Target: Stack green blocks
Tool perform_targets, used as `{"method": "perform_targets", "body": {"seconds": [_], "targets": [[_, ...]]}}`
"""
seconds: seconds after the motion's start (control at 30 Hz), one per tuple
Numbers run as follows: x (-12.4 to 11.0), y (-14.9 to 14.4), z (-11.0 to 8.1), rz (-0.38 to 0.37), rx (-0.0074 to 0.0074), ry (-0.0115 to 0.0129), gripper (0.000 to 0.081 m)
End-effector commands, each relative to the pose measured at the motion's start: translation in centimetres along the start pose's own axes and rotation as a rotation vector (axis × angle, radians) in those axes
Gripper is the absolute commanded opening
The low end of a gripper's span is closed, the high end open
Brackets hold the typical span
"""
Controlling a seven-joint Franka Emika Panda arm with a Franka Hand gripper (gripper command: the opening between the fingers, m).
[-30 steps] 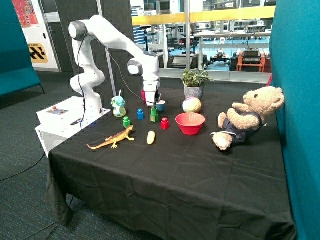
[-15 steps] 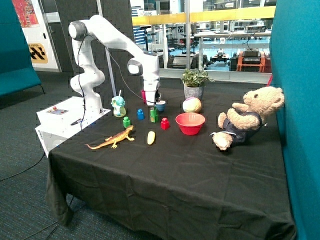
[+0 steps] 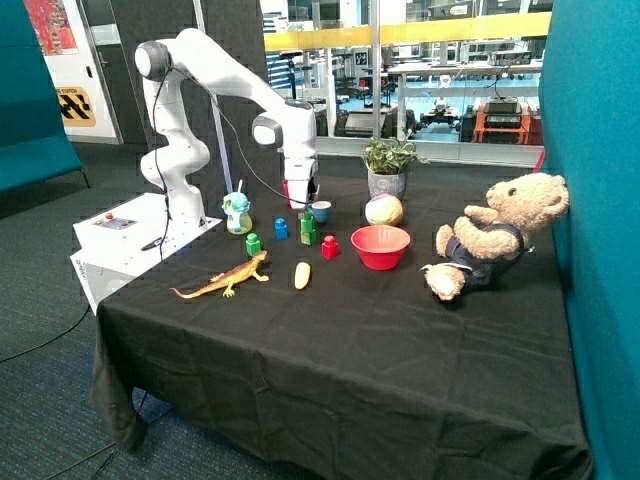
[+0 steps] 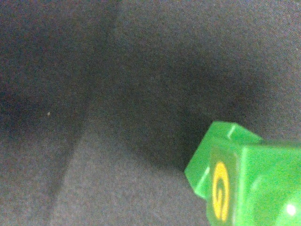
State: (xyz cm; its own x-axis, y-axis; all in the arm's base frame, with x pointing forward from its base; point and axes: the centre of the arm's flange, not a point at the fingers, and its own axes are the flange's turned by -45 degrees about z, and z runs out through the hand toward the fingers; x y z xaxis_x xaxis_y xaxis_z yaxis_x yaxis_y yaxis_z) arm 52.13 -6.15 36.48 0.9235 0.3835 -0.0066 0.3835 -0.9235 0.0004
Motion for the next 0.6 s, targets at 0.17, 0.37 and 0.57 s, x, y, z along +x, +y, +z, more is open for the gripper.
{"method": "perform_targets", "body": {"seconds": [0.17, 0.37, 0.57], "targets": [[-2.3, 1.3, -1.4, 0.006, 0.0005, 0.0066, 0.0800], [-3.6, 2.0, -1.5, 0.021, 0.0005, 0.0066, 0.0775], [-4.8, 2.7, -1.8, 0.032, 0.0005, 0.0066, 0.0751]]}}
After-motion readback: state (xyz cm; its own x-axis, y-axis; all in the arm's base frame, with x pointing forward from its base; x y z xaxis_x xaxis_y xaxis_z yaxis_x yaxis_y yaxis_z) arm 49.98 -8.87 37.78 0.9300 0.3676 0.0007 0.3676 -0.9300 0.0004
